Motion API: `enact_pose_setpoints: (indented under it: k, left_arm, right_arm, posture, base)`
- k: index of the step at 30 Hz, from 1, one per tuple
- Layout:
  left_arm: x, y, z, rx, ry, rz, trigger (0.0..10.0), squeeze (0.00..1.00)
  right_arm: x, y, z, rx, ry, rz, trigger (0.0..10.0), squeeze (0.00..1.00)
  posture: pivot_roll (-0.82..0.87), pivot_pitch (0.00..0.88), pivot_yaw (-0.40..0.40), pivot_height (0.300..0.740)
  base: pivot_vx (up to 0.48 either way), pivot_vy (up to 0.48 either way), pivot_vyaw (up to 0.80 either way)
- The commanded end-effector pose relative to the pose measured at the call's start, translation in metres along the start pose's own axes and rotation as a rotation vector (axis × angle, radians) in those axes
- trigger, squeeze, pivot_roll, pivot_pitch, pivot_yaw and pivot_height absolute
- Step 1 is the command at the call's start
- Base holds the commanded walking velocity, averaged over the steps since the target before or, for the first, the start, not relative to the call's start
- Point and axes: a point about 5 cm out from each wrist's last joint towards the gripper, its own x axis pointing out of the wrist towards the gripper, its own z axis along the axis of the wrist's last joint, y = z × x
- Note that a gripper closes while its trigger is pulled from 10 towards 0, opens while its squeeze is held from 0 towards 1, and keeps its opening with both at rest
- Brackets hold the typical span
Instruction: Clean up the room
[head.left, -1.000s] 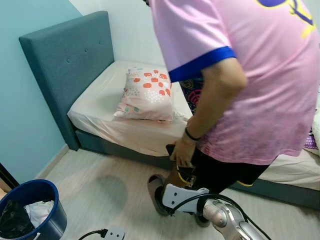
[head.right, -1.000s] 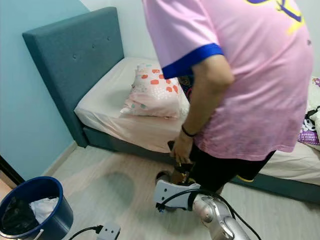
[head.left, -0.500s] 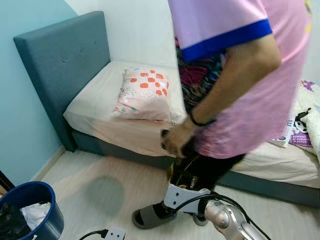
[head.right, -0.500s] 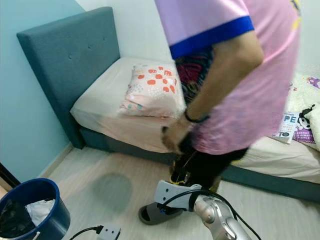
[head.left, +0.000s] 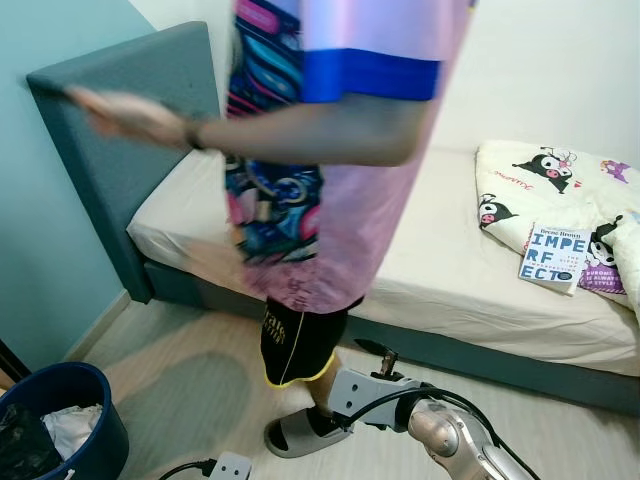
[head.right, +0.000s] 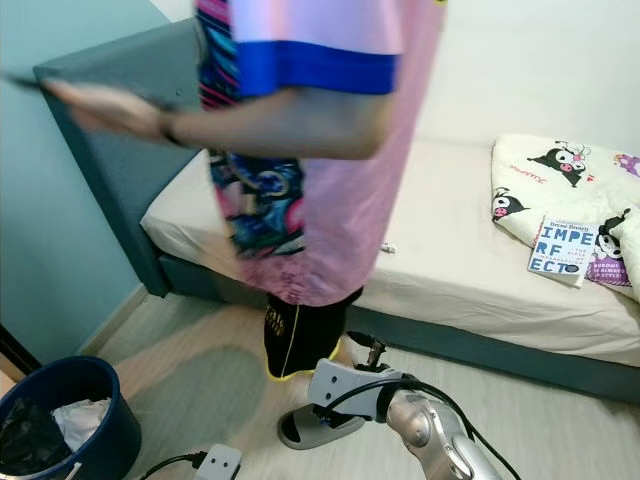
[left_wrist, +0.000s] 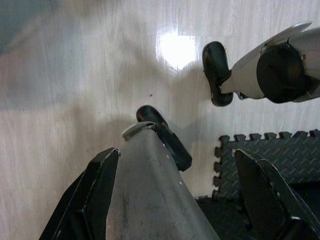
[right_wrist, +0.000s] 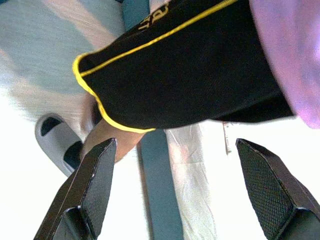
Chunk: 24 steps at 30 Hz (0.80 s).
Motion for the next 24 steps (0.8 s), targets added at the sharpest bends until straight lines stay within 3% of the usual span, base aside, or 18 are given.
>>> enact_pose_setpoints:
  k: [1, 16, 18, 19, 24]
  left_arm:
    - [-0.0006, -0.0004, -0.0063, 0.014, 0.029, -0.008, 10.0, 0.00]
    - [-0.0007, 0.0015, -0.0048, -0.014, 0.009, 0.020, 10.0, 0.00]
    - [-0.0006, 0.0013, -0.0045, -0.013, 0.010, 0.018, 10.0, 0.00]
    - [-0.0005, 0.0011, -0.0043, -0.012, 0.012, 0.017, 10.0, 0.00]
    - [-0.0003, 0.0009, -0.0026, -0.020, 0.004, 0.016, 10.0, 0.00]
  right_arm:
    - [-0.0005, 0.0007, 0.0041, 0.015, -0.015, -0.013, 10.0, 0.05]
    - [0.0007, 0.0013, 0.0027, 0.045, -0.005, 0.008, 10.0, 0.05]
    - [-0.0003, 0.0008, 0.0053, 0.016, -0.033, -0.025, 10.0, 0.07]
    - [-0.0013, 0.0005, 0.0074, -0.007, -0.055, -0.050, 10.0, 0.45]
    - [-0.0027, -0.0050, 0.0124, -0.124, -0.085, -0.093, 10.0, 0.51]
  posture:
    - [-0.21, 0.055, -0.012, 0.740]
    - [-0.21, 0.066, -0.039, 0.740]
    - [-0.21, 0.065, -0.042, 0.740]
    - [-0.21, 0.065, -0.042, 0.740]
    - [-0.22, 0.061, -0.041, 0.740]
  base:
    - [0.000, 0.000, 0.00]
    - [0.000, 0.000, 0.00]
    - [0.000, 0.000, 0.00]
    - [0.000, 0.000, 0.00]
    - [0.000, 0.000, 0.00]
